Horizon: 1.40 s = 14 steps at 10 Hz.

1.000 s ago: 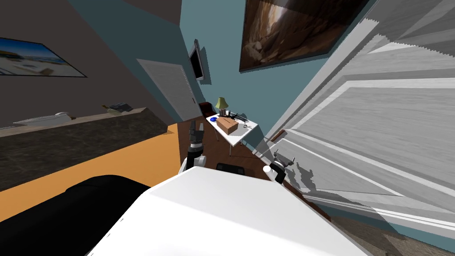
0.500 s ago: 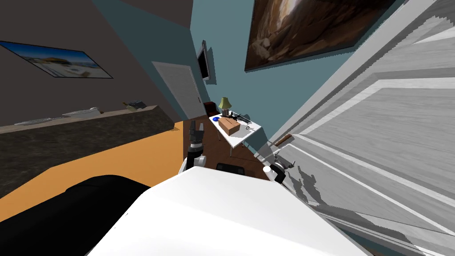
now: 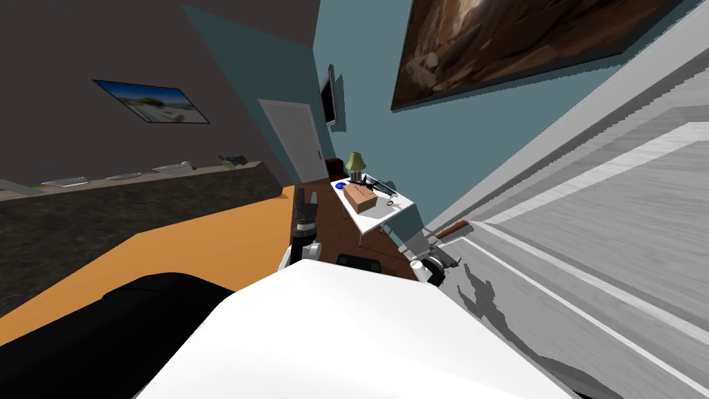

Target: Pull the door open

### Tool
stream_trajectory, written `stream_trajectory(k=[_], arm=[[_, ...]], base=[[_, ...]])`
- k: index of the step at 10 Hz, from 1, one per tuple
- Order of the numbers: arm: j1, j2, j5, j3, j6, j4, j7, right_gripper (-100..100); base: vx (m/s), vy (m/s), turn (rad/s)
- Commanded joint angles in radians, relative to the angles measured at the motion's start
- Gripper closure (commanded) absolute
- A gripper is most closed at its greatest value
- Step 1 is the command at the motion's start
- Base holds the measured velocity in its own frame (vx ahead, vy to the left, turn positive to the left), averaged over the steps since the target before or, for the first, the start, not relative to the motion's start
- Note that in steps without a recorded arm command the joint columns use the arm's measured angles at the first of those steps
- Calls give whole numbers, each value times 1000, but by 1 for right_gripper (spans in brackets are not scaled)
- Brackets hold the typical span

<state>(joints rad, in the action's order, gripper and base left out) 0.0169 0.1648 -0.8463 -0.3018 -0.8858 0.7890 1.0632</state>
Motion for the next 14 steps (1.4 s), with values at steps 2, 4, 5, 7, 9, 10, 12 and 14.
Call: stream_trajectory(k=[2, 4, 5, 7, 9, 10, 12, 14], arm=[[-6, -4, -24, -12, -3, -27, 28, -100], [-11, -2, -26, -13, -6, -39, 34, -100], [-13, -1, -17, -24, -7, -47, 44, -100], [-15, 1, -7, -35, -6, -53, 52, -100], [-18, 5, 14, -59, -3, -66, 68, -100], [-20, 7, 29, -76, -2, -74, 79, -100], [-25, 13, 61, -113, 2, -93, 103, -100], [-28, 17, 85, -140, 5, -107, 121, -100]], base=[[66, -80, 195], [52, -56, 76], [-87, 40, 35], [-159, 94, 29], [-156, 129, 45], [-133, 126, 73], [-140, 140, 89], [-62, 114, 62]])
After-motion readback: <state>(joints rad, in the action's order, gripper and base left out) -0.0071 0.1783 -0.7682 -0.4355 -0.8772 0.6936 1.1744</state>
